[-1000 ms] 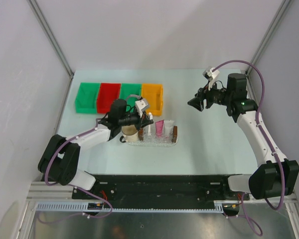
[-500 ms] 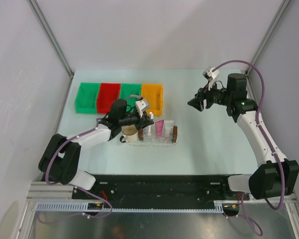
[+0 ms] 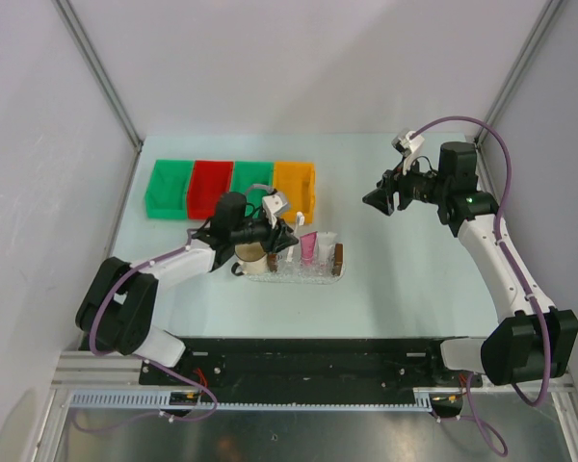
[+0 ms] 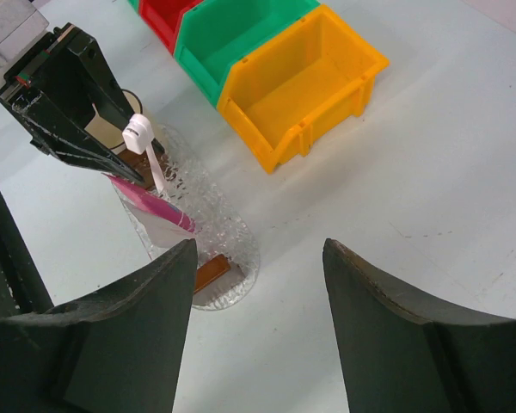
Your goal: Prepare toiletry sets of a toothbrush and toothpaste on the tray
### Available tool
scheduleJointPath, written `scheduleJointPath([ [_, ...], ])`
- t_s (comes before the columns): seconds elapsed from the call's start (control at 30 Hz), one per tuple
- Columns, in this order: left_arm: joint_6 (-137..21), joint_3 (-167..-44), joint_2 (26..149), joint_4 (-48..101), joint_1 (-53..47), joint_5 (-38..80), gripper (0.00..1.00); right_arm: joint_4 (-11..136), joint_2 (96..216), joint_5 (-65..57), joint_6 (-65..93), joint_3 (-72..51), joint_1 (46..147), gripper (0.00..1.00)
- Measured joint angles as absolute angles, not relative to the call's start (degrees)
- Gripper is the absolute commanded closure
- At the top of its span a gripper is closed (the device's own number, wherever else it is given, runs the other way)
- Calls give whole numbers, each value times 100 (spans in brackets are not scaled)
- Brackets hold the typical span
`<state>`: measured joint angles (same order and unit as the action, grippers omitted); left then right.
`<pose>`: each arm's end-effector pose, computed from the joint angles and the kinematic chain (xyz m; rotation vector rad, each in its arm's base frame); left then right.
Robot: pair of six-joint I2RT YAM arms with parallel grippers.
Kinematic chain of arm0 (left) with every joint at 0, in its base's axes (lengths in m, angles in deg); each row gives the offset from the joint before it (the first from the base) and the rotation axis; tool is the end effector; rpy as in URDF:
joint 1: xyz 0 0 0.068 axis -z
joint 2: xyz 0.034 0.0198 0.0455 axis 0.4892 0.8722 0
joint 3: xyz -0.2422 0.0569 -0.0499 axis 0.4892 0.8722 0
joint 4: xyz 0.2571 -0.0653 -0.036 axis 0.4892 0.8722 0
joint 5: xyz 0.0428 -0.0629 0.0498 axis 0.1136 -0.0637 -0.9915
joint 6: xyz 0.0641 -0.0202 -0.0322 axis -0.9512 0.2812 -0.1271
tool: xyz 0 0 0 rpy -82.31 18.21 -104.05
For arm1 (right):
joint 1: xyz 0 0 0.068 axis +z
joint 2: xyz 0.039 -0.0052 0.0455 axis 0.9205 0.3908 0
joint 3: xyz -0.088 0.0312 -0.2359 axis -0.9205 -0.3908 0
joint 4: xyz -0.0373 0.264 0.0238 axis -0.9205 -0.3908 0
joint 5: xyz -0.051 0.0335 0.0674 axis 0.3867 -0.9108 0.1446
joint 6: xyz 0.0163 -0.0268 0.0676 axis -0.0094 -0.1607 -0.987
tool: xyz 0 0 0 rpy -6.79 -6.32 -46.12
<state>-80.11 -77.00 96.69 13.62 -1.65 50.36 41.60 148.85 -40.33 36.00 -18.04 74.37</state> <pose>0.2821 -0.1910 0.1827 1.0402 1.7347 -0.8552 0.3058 0.0838 0.3294 -0.8405 1.7746 0.6964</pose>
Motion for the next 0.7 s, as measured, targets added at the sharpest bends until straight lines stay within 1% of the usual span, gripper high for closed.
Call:
scheduleJointPath([
  [0.1,-8018,-7700,9669,1364,-165,5030,52,4153,14885,-4033,3600,-1804,7437,35],
  [0.17,-8037,-7700,9669,1380,-165,5006,46,4149,14885,-4033,3600,-1804,7437,35],
  [0.27,-8057,-7700,9662,1437,-167,4925,40,4144,14885,-4033,3600,-1804,7437,34],
  [0.37,-8059,-7700,9616,1500,-169,4870,38,4142,14885,-4033,3602,-1804,7437,35],
  [0.7,-8079,-7700,9188,1609,-298,4776,37,4142,14885,-4033,3602,-1804,7437,34],
])
